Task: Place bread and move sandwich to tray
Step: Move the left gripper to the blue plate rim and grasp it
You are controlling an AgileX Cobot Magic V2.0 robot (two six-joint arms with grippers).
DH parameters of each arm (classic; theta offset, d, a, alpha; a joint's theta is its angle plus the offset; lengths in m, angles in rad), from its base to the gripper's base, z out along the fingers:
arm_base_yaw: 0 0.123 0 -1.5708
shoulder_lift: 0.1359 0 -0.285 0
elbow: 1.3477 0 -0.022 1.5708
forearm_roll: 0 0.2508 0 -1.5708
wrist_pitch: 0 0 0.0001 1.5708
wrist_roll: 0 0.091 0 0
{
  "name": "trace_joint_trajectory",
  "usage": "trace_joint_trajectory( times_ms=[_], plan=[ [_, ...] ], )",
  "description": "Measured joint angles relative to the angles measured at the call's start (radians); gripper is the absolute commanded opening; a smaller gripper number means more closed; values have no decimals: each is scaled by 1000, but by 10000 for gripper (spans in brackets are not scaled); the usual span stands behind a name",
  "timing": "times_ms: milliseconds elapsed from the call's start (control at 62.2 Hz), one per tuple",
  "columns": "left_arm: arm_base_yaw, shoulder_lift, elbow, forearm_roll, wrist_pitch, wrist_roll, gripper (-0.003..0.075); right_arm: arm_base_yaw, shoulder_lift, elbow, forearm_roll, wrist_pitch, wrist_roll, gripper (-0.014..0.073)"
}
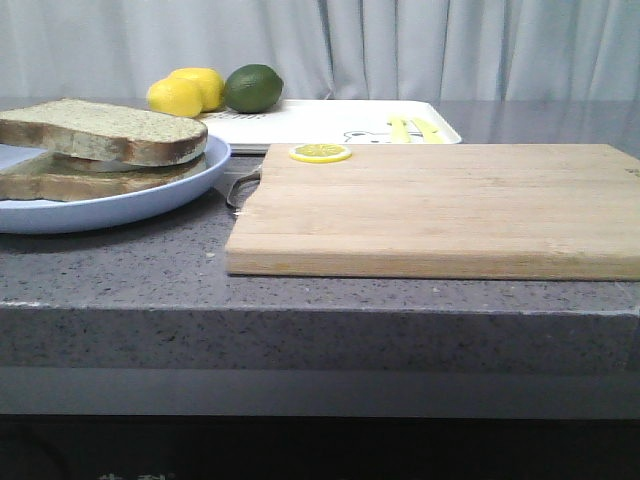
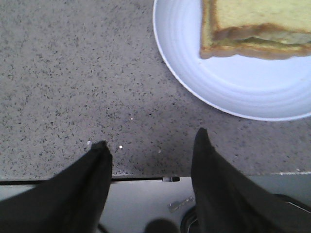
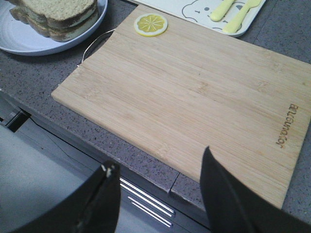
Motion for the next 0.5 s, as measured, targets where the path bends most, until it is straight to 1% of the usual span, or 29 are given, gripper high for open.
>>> trace_joint_trajectory(
  times_ms=[64, 161, 273, 386, 499],
  plan=[
    [64, 84, -41, -43, 2, 19, 365, 0, -1, 0, 0, 0, 0, 403],
    [174, 207, -96, -184, -9, 109, 365, 0, -1, 0, 0, 0, 0, 403],
    [269, 311, -138, -355, -24, 209, 365, 0, -1, 0, 0, 0, 0, 403],
    [327, 397, -169, -484, -35, 268, 365, 0, -1, 0, 0, 0, 0, 403],
    [343, 467, -190, -576, -42, 313, 365, 0, -1, 0, 0, 0, 0, 402]
  ],
)
